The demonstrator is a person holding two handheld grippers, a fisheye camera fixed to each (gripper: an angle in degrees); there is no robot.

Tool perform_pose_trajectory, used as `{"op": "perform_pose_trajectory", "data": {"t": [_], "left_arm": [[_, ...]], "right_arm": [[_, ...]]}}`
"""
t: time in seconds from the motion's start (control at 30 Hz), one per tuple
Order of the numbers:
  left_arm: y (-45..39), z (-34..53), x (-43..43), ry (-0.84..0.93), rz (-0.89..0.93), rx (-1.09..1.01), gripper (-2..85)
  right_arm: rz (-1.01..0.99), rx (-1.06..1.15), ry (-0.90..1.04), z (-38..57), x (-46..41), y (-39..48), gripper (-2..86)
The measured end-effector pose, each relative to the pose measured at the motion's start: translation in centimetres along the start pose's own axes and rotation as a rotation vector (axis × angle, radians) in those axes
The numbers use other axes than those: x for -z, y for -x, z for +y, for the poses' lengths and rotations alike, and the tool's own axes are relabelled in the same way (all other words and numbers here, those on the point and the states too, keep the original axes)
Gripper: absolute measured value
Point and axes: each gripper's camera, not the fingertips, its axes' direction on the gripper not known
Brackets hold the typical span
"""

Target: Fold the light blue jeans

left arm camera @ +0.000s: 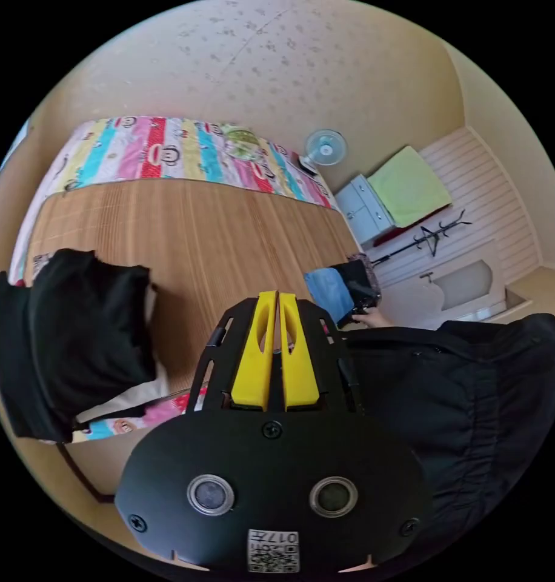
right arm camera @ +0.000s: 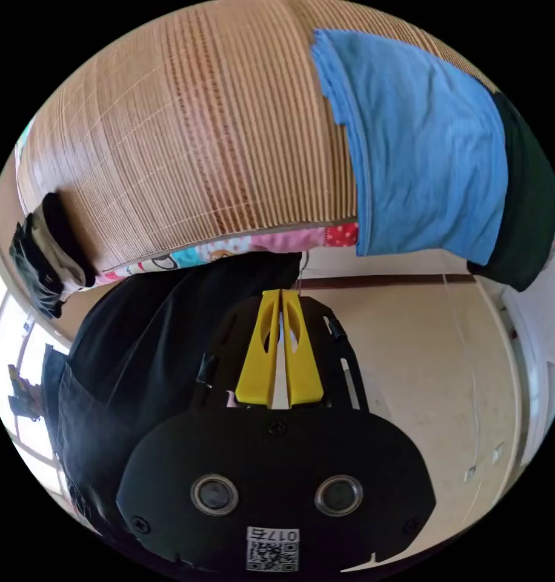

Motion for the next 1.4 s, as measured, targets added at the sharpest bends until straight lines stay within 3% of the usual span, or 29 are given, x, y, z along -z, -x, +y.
{"op": "perform_pose_trajectory", "data": {"t": [0.17, 0.4, 0.63, 0.77, 0.83, 1.03, 1.2, 1.4], "left_arm": [[-5.2, -2.5, -8.2, 0.079, 0.065, -0.005, -1.0], [-12.1, -4.9, -15.2, 0.1, -0.007, -0.013, -1.0], [-14.8, -3.4, -19.1, 0.045, -0.028, 0.145, -1.0], [-15.2, -1.8, -20.2, 0.01, -0.055, 0.262, -1.0], [-15.2, -1.3, -20.2, -0.025, -0.073, 0.291, -1.0], [-13.6, -1.4, -22.5, -0.047, -0.05, 0.397, -1.0], [-13.7, -4.6, -25.2, -0.013, 0.013, 0.376, -1.0], [-14.0, -7.1, -26.1, 0.016, -0.048, 0.302, -1.0]], "right_arm": [[-0.008, -0.038, -0.058, 0.0, 1.9, -4.7, 0.5], [0.332, -0.015, -0.044, -3.7, 4.3, -4.3, 0.4], [0.617, -0.048, 0.28, -7.9, -2.9, -5.8, 0.3], [0.462, 0.014, 0.287, -6.4, -2.8, -5.9, 0.3], [0.355, 0.097, 0.154, -4.1, 1.9, -4.5, 0.3], [0.315, 0.215, -0.233, -2.7, 11.6, -2.6, 0.3], [0.231, 0.23, -0.24, -6.0, 8.7, -4.1, 0.3], [0.12, 0.213, -0.289, -4.4, 6.9, -6.1, 0.3]]}}
